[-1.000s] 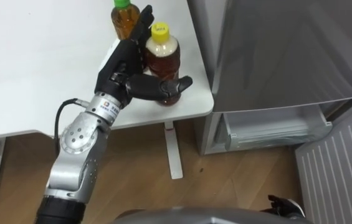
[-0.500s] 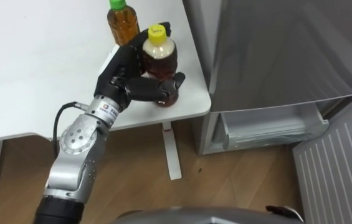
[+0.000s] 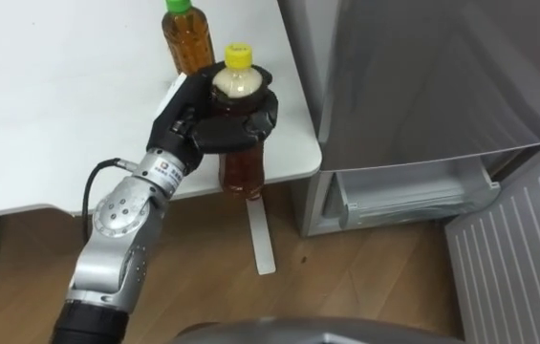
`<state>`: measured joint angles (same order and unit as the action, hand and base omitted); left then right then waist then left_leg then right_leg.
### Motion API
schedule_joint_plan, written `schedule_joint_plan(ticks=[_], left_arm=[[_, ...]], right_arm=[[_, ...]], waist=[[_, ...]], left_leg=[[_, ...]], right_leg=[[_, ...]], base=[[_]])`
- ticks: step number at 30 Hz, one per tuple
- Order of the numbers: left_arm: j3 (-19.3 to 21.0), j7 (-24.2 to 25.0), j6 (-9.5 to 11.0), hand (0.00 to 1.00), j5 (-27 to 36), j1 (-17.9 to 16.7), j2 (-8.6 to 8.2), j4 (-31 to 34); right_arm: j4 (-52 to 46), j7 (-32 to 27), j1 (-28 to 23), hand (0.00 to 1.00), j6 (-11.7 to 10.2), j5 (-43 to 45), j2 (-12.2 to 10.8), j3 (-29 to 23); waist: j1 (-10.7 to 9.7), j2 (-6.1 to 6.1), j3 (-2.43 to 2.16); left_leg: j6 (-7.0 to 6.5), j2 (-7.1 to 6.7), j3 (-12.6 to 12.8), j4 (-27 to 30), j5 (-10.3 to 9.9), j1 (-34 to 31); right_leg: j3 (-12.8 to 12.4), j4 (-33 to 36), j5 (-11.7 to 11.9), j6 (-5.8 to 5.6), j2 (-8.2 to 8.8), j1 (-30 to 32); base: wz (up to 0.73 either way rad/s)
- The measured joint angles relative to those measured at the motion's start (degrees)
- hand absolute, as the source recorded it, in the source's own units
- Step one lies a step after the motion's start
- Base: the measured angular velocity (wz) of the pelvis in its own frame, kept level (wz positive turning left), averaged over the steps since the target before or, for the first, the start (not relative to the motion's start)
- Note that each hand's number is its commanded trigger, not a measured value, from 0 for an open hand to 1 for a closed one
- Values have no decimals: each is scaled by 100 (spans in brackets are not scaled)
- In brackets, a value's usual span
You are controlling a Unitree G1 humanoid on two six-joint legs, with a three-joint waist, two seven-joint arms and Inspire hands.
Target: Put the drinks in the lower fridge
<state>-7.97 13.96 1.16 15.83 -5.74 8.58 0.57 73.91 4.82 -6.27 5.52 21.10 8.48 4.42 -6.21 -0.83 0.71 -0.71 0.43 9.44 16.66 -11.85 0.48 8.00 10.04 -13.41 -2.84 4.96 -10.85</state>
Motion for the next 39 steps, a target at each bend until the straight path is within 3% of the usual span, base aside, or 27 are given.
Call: schedule_joint_plan(ticks=[4,10,15,21,22,23,25,29,39], left_arm=[[-3,5,-7,100,38,0,-7,0],[-43,16,-38,100,221,2,-55,31],[-136,18,-37,100,226,3,-136,65],[-153,31,-24,100,783,2,-104,89],[-152,40,-24,100,839,1,-55,93],[-152,65,-24,100,867,2,-28,94],[-142,142,-23,100,885,2,-13,99],[-139,362,3,100,885,-15,38,101],[-146,999,9,100,1004,-268,42,100]], right_arm=[[-34,55,100,0,26,-13,2,109],[-173,8,231,0,46,-32,10,119],[-854,3,227,0,78,223,139,220],[-2219,-89,195,0,-113,-77,173,358],[-2479,-85,228,0,-274,-212,120,379],[-2675,-17,256,0,-431,-332,67,454],[-2977,208,257,0,-536,-453,-56,578],[-3661,887,236,0,-623,-691,-127,841],[-4579,1595,88,0,-686,-1079,-140,934]], waist=[[31,-21,22],[116,-34,18],[208,-75,10],[555,-80,1],[588,-72,-5],[601,-68,-14],[643,-55,-20],[696,4,-33],[729,24,-13]], left_leg=[[0,15,3,56,0,7],[-6,23,-4,69,3,-108],[-19,17,-15,85,45,-200],[-7,38,-3,91,52,-195],[-5,46,-19,107,51,-196],[-4,49,-36,112,50,-196],[-2,44,-90,132,49,-209],[-6,13,-213,178,51,-283],[-9,15,-232,198,49,-300]], right_leg=[[2,63,-1,0,-4,13],[11,87,-1,0,-5,116],[57,168,0,0,7,249],[68,166,2,4,-8,265],[101,163,9,15,-14,254],[161,161,12,18,-15,239],[254,157,12,18,-13,207],[343,150,12,18,-6,191],[331,161,12,18,-6,186]], base=[[0],[0],[1],[-1],[7],[8],[18],[17],[0]])
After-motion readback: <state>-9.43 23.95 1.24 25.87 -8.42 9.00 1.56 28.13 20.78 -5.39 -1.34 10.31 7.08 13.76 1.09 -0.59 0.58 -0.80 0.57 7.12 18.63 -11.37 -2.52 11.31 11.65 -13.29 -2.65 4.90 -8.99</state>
